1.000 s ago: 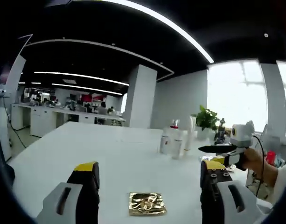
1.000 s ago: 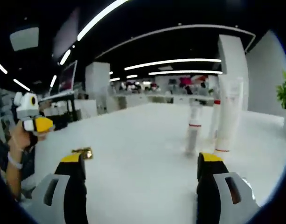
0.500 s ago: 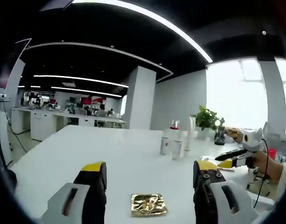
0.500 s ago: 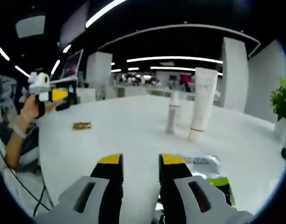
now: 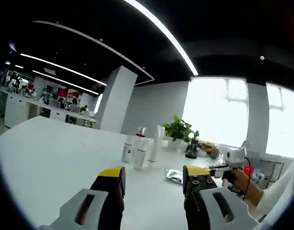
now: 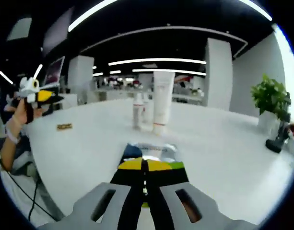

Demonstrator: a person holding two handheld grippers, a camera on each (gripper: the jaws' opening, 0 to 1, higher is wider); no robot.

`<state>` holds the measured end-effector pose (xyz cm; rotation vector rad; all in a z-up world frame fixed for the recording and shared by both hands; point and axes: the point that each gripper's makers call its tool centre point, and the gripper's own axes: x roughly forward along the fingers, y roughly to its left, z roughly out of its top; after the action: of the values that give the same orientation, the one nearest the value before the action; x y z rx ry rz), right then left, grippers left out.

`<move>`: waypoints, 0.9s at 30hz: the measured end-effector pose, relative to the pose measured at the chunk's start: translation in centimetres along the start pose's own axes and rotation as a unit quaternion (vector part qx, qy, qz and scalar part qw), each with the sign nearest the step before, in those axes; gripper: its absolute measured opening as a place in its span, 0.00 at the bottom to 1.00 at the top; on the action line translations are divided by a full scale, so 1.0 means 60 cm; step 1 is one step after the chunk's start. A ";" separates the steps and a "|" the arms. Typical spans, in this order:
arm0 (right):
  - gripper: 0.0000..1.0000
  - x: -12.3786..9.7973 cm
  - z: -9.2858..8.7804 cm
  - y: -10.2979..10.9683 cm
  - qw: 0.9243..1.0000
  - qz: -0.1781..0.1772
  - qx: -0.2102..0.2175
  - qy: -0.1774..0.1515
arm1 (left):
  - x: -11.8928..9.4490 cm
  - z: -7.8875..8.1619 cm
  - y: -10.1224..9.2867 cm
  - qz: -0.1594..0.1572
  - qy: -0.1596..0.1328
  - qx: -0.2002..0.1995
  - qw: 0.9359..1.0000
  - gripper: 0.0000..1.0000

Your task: Arrange the skincare products in the storage area until every visible bottle or jar stands upright without overlapping.

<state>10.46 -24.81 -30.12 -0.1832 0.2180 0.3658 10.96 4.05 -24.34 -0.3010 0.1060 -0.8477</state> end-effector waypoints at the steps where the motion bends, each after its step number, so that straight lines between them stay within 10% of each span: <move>1: 0.00 -0.003 -0.002 -0.001 1.000 0.002 -0.010 0.004 | 0.003 -0.002 -0.002 -0.002 0.003 0.002 1.000 0.49; 15: 0.00 0.002 -0.049 -0.034 0.996 -0.035 0.016 0.076 | 0.154 -0.073 -0.116 -0.126 0.120 -0.013 0.985 0.67; 21: 0.00 -0.005 -0.085 -0.057 0.990 -0.070 -0.011 0.123 | 0.202 -0.100 -0.121 -0.127 0.157 -0.043 0.978 0.69; 27: 0.00 -0.005 -0.081 -0.051 0.992 -0.063 -0.026 0.103 | 0.236 -0.137 -0.113 -0.118 0.196 -0.057 0.972 0.70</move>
<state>10.44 -28.78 -34.31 -0.2850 0.3993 0.2263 13.67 -12.58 -29.72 -0.2533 0.4958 -1.1330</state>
